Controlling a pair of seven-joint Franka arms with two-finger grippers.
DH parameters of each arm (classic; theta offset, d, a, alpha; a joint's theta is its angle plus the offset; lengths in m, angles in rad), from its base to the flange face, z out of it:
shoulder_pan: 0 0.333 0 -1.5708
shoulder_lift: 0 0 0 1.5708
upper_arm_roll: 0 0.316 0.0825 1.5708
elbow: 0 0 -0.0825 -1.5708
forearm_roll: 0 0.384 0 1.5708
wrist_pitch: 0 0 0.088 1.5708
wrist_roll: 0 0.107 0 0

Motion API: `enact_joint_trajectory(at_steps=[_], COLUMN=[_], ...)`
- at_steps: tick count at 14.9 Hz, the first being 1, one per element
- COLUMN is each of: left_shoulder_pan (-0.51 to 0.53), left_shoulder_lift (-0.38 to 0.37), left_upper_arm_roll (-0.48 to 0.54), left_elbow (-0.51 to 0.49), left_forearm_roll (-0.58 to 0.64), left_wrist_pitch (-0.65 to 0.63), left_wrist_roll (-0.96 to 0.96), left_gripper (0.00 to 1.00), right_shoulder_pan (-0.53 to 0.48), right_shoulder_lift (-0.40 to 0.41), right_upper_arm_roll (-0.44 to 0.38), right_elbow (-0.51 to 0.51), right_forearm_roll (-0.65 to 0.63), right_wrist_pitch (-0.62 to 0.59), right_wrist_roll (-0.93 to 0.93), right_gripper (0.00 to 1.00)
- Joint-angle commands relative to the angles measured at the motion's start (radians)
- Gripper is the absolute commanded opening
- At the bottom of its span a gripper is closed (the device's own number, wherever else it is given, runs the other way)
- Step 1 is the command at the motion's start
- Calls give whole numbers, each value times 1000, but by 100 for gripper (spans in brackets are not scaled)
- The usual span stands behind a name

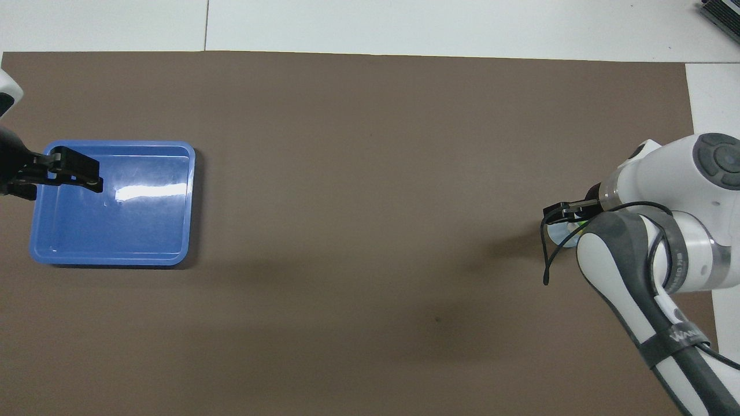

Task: Right arm passes pens to left for tray arrangement

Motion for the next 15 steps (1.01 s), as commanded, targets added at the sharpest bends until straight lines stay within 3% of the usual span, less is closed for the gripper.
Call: enact_joint_trajectory(at_steps=[1,10,15], left_shoulder_pan=[-4,-4,-4], left_shoulder_lift=[-26,-26,-26], left_upper_arm_roll=[8,8,8], left_elbow=[-26,-26,-26], left_forearm_roll=[-8,-8,-8], left_wrist_pitch=[-4,-4,-4], left_wrist_roll=[11,11,11], left_gripper=[100,100,100], right_shoulder_pan=[1,-11,-28], right_shoulder_lift=[-43,-67,-64], right_upper_arm_roll=[-1,-1,-1], right_elbow=[-45,-128,-128], right_forearm_roll=[-11,-31,-31], right_wrist_pitch=[18,124,126], right_wrist_roll=[-13,-24,-53], right_gripper=[99,92,72])
